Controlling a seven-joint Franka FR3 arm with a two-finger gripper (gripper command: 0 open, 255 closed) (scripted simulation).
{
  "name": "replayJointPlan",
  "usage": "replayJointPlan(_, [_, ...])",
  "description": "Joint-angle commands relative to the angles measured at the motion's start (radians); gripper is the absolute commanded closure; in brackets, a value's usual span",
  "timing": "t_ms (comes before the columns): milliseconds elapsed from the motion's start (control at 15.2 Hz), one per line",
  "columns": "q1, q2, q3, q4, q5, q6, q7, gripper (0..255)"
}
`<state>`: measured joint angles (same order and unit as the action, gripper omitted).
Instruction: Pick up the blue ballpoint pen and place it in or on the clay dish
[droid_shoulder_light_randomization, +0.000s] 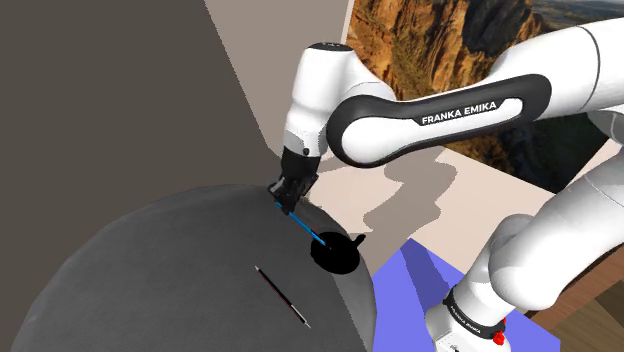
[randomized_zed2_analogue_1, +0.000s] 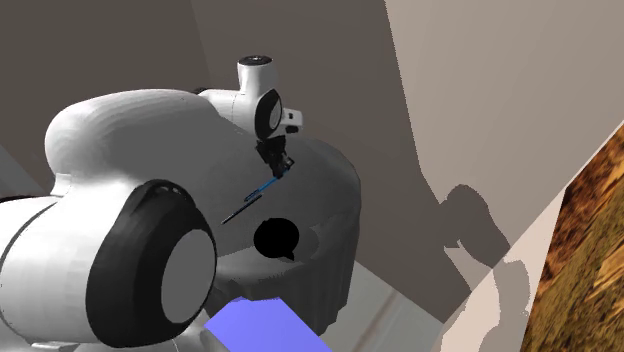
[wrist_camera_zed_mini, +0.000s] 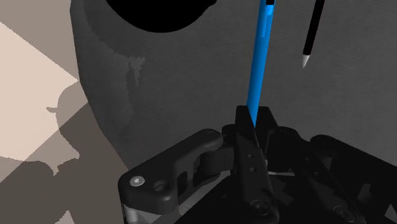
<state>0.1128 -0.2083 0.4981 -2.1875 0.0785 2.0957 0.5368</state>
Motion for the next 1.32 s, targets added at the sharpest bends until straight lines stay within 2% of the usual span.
replayJointPlan(0, [0.0, -0.08, -0.032, -0.073, 0.039, -0.002, -0.056, 255])
replayJointPlan(462, [0.015, -0.34, -0.16, -0.273, 0.101, -0.066, -0.215, 255])
replayJointPlan(1254, [0.018, -0.283, -0.131, -0.396, 0.113, 0.113, -0.212, 255])
